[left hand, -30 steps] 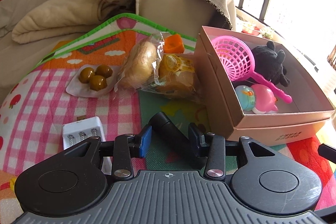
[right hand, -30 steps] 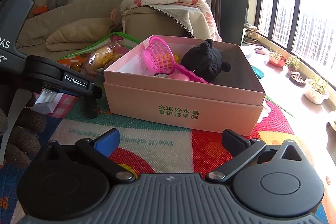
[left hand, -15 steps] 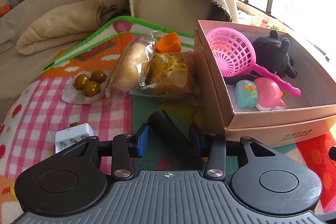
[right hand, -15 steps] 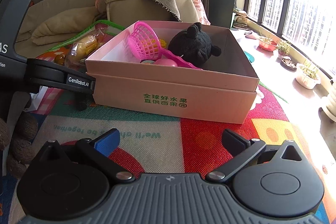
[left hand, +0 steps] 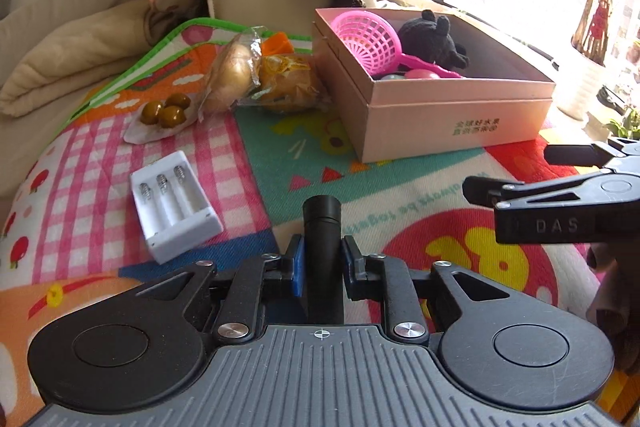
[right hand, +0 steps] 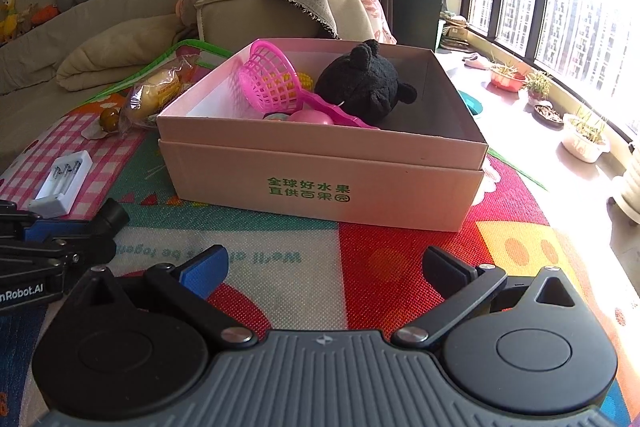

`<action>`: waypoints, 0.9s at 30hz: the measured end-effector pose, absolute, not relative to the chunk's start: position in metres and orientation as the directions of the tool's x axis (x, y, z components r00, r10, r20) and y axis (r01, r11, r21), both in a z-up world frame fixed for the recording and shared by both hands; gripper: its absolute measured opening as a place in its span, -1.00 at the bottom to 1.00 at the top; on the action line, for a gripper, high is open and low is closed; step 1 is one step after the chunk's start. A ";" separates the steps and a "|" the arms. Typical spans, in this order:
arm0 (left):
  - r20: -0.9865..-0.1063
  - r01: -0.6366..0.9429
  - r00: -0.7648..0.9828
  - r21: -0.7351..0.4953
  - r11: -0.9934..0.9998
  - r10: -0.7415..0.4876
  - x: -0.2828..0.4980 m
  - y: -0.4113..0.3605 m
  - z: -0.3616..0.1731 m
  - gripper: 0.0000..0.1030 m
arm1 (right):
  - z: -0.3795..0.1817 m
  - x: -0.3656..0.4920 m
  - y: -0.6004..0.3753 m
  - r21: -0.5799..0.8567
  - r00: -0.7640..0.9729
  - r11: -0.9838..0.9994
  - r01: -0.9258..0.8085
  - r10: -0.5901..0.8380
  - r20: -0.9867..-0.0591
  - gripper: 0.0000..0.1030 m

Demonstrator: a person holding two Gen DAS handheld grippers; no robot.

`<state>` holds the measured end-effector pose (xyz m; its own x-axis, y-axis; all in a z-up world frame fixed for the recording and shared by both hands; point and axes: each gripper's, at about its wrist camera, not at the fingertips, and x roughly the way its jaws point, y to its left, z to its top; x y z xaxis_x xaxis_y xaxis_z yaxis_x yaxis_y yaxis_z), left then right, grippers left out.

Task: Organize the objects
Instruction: 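Lift the black cylinder with the left while the right grasps the white battery charger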

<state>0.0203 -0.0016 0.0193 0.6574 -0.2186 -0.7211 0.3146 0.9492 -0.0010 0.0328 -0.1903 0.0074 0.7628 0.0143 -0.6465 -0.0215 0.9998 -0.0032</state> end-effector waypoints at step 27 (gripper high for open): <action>-0.667 0.161 0.718 -0.117 0.980 -0.198 -0.029 0.115 0.013 -0.57 | 0.021 0.125 0.033 -0.019 0.543 0.878 -0.478 0.279 -0.792 0.43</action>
